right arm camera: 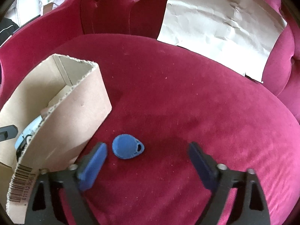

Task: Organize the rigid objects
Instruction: 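Close the right tool on the blue fob and lift it, then carry the blue fob into the box and release it with the right tool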

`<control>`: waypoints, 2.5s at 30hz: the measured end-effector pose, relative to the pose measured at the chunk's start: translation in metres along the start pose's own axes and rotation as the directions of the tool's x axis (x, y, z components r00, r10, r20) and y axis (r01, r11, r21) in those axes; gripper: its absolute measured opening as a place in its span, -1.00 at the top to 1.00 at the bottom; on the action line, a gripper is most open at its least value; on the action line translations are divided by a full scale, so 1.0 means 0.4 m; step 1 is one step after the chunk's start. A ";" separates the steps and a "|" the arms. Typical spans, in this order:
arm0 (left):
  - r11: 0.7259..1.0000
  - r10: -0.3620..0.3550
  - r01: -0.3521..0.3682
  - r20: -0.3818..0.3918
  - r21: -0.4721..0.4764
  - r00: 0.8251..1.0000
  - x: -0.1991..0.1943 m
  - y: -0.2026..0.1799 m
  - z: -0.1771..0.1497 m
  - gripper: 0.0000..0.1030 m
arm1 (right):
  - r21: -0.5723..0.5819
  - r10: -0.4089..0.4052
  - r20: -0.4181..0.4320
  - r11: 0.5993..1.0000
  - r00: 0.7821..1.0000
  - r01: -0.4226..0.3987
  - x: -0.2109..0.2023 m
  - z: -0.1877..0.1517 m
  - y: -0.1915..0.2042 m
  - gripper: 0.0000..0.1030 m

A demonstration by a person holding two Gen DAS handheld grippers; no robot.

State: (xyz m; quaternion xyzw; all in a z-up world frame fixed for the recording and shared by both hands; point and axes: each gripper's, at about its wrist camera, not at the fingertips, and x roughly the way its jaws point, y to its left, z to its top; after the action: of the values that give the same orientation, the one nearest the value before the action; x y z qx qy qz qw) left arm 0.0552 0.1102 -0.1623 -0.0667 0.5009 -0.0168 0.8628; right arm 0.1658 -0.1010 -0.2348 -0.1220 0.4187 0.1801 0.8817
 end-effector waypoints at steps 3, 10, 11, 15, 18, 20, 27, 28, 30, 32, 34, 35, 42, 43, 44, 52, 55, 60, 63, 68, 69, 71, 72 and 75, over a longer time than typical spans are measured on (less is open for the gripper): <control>1.000 0.002 -0.002 0.000 0.000 1.000 0.000 -0.001 0.001 0.89 | -0.007 -0.003 0.011 1.000 1.000 0.003 -0.005 -0.003 0.008 -0.41; 1.000 0.002 -0.002 0.000 0.000 1.000 0.000 -0.001 0.001 0.89 | -0.030 -0.010 0.028 0.999 1.000 0.011 -0.019 -0.008 0.025 0.38; 1.000 0.003 -0.003 0.000 0.001 1.000 0.001 -0.001 0.001 0.89 | -0.029 -0.009 0.027 1.000 1.000 0.009 -0.017 -0.006 0.026 0.38; 1.000 0.002 -0.002 0.000 0.000 1.000 0.000 -0.001 0.001 0.89 | -0.032 -0.014 0.034 0.999 0.999 0.015 -0.018 -0.002 0.029 0.38; 1.000 0.002 -0.002 0.000 0.001 1.000 0.000 -0.001 0.001 0.89 | -0.029 -0.015 0.036 0.999 0.999 0.016 -0.023 -0.002 0.029 0.38; 1.000 0.002 -0.002 0.000 0.001 1.000 0.000 -0.001 0.001 0.89 | -0.027 -0.014 0.042 1.000 0.999 0.015 -0.030 -0.003 0.031 0.38; 1.000 0.001 -0.001 0.000 0.001 1.000 0.000 -0.001 0.001 0.89 | -0.023 -0.017 0.052 1.000 0.999 0.018 -0.055 -0.005 0.027 0.38; 1.000 0.002 -0.002 0.000 0.000 1.000 0.000 -0.001 0.001 0.89 | -0.020 -0.020 0.052 1.000 0.998 0.021 -0.061 -0.005 0.026 0.38; 1.000 0.002 -0.002 0.000 0.001 1.000 0.000 -0.001 0.001 0.89 | -0.011 -0.025 0.054 1.000 0.998 0.026 -0.069 0.000 0.019 0.38; 1.000 0.002 -0.002 0.000 0.000 1.000 0.000 -0.001 0.001 0.89 | -0.003 -0.030 0.061 1.000 0.998 0.031 -0.087 0.002 0.016 0.38; 1.000 0.002 -0.002 0.000 0.001 1.000 0.000 -0.001 0.001 0.89 | 0.002 -0.032 0.065 0.999 0.997 0.032 -0.103 0.002 0.015 0.38; 1.000 0.002 -0.002 0.000 0.001 1.000 0.000 -0.001 0.001 0.89 | 0.004 -0.036 0.069 0.999 0.997 0.036 -0.112 0.002 0.014 0.38; 1.000 0.002 -0.002 0.000 0.001 1.000 0.001 -0.001 0.001 0.89 | 0.015 -0.052 0.078 0.999 0.996 0.051 -0.156 -0.004 0.015 0.38; 1.000 0.002 -0.002 0.000 0.001 1.000 0.001 -0.001 0.001 0.89 | 0.018 -0.053 0.079 0.999 0.995 0.051 -0.161 -0.004 0.015 0.38; 1.000 0.002 -0.002 0.000 0.001 1.000 0.001 0.000 0.002 0.89 | 0.023 -0.054 0.081 0.998 0.995 0.052 -0.167 -0.004 0.015 0.38; 1.000 0.002 -0.002 0.000 0.001 1.000 0.001 -0.001 0.001 0.88 | 0.065 -0.064 0.105 0.996 0.992 0.057 -0.225 0.003 0.006 0.38; 1.000 0.002 -0.002 0.000 0.000 1.000 0.001 -0.001 0.001 0.88 | 0.076 -0.065 0.118 0.996 0.991 0.056 -0.245 0.006 0.004 0.38; 1.000 0.002 -0.002 0.000 0.001 1.000 0.001 -0.004 0.002 0.88 | 0.080 -0.063 0.135 0.995 0.989 0.052 -0.270 0.011 0.013 0.38; 1.000 0.002 -0.002 0.000 0.001 1.000 0.001 -0.004 0.002 0.88 | 0.086 -0.049 0.147 0.996 0.988 0.037 -0.284 0.019 0.018 0.38; 1.000 0.002 -0.002 0.000 0.000 1.000 0.002 -0.004 0.002 0.88 | 0.084 -0.024 0.171 0.996 0.985 0.010 -0.308 0.040 0.033 0.38; 1.000 0.002 -0.002 0.000 0.001 1.000 0.002 -0.004 0.002 0.88 | 0.078 -0.020 0.175 0.997 0.984 0.007 -0.312 0.045 0.039 0.38; 1.000 0.002 -0.002 0.000 0.000 1.000 0.002 -0.005 0.002 0.88 | 0.066 -0.012 0.181 0.998 0.983 0.000 -0.318 0.054 0.050 0.38; 1.000 0.002 -0.002 -0.001 0.001 1.000 0.002 -0.005 0.002 0.88 | 0.058 -0.007 0.184 0.998 0.983 -0.004 -0.321 0.059 0.057 0.38; 1.000 0.003 -0.003 0.000 0.002 1.000 0.002 -0.005 0.002 0.88 | 0.035 0.010 0.190 0.999 0.982 -0.017 -0.326 0.072 0.078 0.38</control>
State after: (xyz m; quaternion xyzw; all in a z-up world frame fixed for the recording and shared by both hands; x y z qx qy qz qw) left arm 0.0564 0.1082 -0.1622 -0.0653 0.5011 -0.0160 0.8628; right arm 0.0966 -0.0905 -0.1171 -0.0853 0.3367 0.1891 0.9185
